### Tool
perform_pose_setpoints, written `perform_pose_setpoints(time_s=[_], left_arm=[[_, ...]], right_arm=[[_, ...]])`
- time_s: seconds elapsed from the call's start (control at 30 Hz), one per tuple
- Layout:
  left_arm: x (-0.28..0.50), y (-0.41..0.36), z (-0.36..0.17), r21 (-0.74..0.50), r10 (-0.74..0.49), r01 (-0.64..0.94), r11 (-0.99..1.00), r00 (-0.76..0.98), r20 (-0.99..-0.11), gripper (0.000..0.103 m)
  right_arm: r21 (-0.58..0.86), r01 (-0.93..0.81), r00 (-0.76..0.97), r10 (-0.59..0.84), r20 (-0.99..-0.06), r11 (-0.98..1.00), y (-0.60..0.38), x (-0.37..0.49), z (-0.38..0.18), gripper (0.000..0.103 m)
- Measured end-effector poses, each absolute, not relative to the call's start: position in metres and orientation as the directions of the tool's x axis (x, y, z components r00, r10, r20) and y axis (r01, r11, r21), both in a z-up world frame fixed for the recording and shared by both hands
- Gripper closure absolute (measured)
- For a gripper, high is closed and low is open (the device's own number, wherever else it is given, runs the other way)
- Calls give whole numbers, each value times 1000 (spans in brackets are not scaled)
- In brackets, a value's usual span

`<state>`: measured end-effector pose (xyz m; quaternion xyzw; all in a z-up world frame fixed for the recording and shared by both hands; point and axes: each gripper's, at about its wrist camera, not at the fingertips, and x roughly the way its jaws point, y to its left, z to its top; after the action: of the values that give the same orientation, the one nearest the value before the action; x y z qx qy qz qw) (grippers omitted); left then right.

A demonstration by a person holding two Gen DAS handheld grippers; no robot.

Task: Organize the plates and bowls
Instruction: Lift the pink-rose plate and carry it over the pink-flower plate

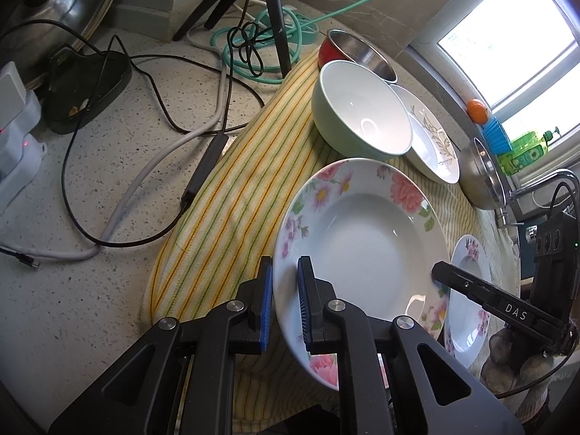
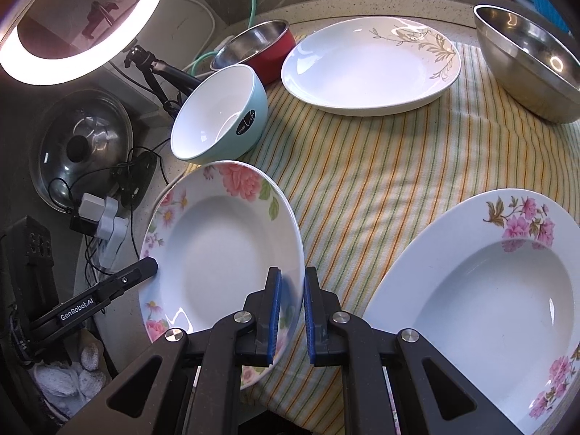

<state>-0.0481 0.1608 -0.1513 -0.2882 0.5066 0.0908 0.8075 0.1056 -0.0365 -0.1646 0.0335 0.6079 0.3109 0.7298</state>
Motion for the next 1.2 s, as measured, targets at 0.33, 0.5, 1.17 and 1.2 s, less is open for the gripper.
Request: perform_pose_setpoints(time_s=[0.33,0.5,1.17,1.2], left_arm=[[-42,146,-139,-380,-155,-404,832,489,-859,92],[-37,135,-135,-376,-158,-385,843,491,-857,92],[-7,71,-127,-397,-236,-265,879,483,-844,92],[-5,67,-127,-397,-239,-257,881,482,-843,92]], right_arm=[[437,-391,92,507,-857,810,-59,106,-151,92],[441,-378,111,512,-852,814,-70,105,-145,92],[432,-266,195,487,-851,862,-152,106,-129,92],[430,-260,199,484,-852,865,-157,106,-129,92]])
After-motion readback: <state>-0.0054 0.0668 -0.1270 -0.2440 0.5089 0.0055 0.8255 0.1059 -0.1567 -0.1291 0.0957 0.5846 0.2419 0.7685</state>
